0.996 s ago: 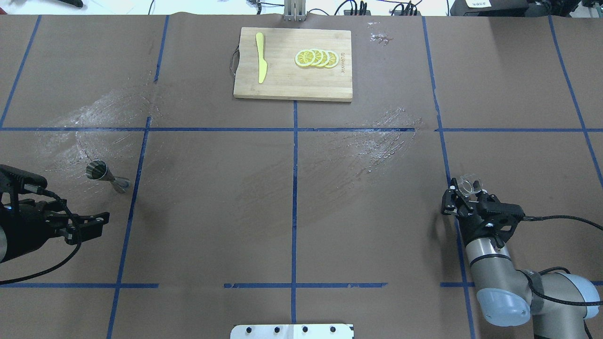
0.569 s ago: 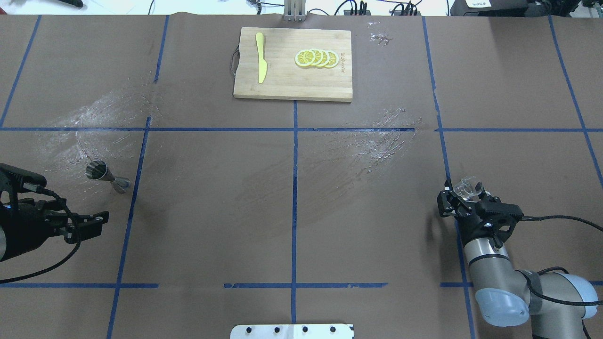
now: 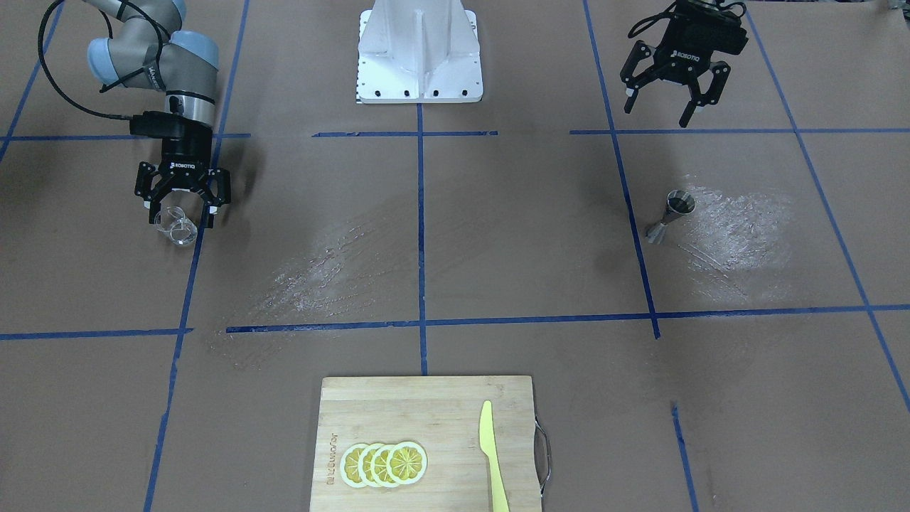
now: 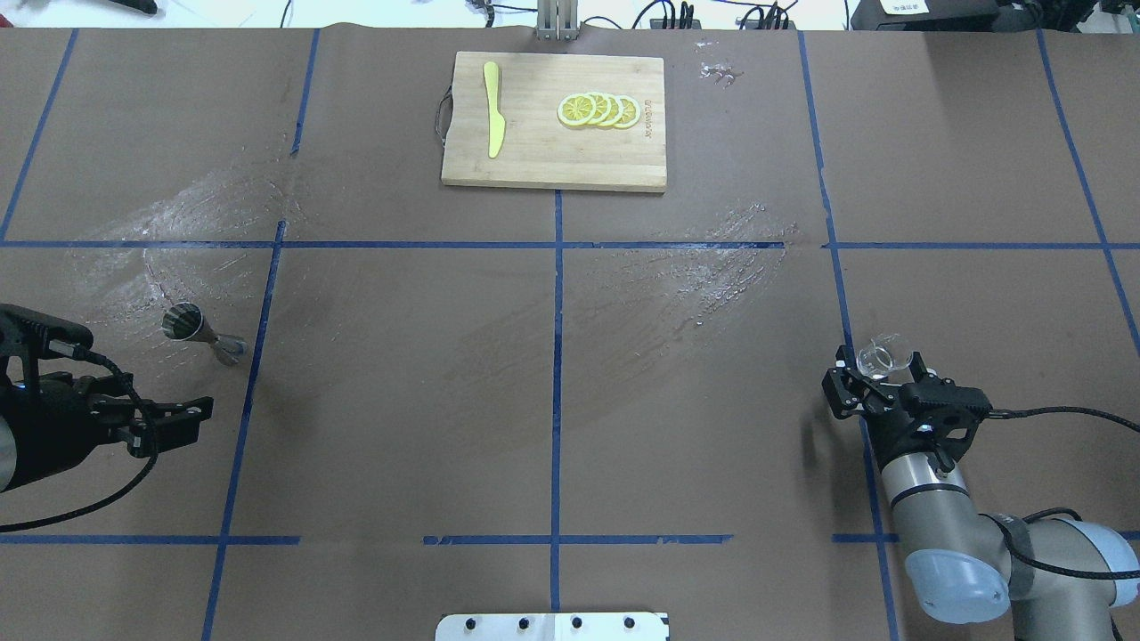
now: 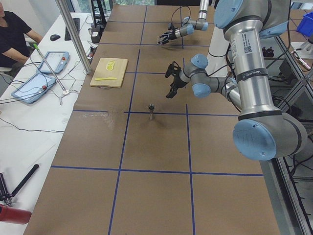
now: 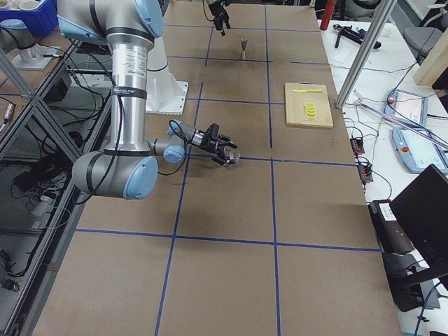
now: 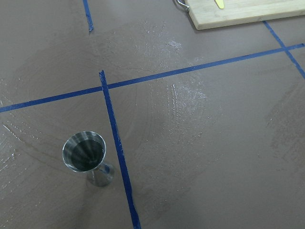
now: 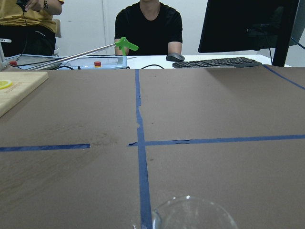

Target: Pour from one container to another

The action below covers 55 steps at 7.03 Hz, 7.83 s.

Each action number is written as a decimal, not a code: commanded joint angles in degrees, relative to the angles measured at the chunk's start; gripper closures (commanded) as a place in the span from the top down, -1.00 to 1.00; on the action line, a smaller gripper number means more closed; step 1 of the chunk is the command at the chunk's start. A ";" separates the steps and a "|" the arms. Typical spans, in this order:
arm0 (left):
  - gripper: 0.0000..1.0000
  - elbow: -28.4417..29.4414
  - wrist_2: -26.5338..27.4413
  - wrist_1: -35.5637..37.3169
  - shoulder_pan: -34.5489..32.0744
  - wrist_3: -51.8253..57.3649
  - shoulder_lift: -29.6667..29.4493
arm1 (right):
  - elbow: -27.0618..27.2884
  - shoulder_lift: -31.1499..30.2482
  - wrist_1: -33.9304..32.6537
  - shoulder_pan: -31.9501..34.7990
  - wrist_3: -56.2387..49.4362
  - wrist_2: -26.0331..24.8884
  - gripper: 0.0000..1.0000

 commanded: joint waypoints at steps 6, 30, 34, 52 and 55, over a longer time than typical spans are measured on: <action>1.00 -3.16 -12.22 20.38 -9.80 7.89 -12.15 | 32.39 -21.22 -14.61 -5.86 -3.00 30.29 1.00; 1.00 46.49 -51.42 36.71 -67.89 77.87 -18.87 | -13.26 9.19 -31.11 84.66 -95.91 104.15 1.00; 1.00 44.39 -51.59 36.97 -67.89 69.13 -18.95 | -13.26 9.28 -31.64 85.55 -95.82 108.82 1.00; 1.00 42.53 -51.59 36.53 -67.80 63.98 -19.65 | -12.38 8.75 -31.73 85.28 -92.30 102.57 1.00; 1.00 42.62 -51.59 36.53 -67.80 63.98 -19.65 | -12.38 8.67 -31.73 85.19 -92.30 102.84 1.00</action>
